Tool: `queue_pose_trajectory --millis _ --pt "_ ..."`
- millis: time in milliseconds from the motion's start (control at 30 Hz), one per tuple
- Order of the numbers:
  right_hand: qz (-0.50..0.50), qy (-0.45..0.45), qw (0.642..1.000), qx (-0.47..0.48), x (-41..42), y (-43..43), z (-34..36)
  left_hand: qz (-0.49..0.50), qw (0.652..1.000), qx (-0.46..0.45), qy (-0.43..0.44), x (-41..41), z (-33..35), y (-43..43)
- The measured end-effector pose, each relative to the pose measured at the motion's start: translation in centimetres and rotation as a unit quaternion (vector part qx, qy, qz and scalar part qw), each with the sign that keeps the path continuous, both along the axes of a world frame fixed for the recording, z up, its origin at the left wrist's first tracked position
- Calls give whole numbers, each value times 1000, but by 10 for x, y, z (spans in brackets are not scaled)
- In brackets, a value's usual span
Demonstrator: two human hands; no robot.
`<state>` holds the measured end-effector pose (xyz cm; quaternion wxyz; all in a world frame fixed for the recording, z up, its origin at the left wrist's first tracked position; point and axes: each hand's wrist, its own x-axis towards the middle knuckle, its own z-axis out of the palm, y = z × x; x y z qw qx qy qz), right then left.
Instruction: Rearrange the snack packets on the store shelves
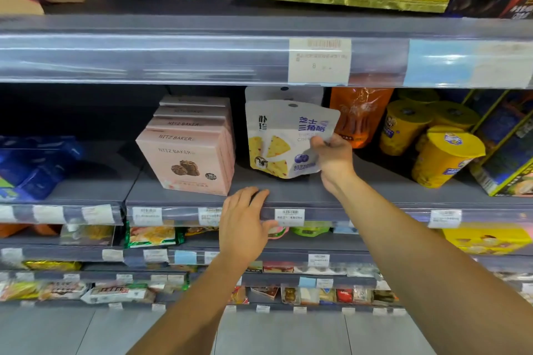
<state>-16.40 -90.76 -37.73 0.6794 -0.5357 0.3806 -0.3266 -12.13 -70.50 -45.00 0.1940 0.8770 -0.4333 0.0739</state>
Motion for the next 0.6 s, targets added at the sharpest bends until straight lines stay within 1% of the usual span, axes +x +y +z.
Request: queue_pose_trajectory --millis 167,433,600 --pt "6 11 1000 4 7 3 -7 10 1000 -15 6 2 -4 -2" --pt "31 14 999 -15 2 8 -5 -1 1000 -12 -21 7 -12 -2" --pt "4 27 999 -25 -1 6 -13 0 1000 -7 0 1 -8 -1"
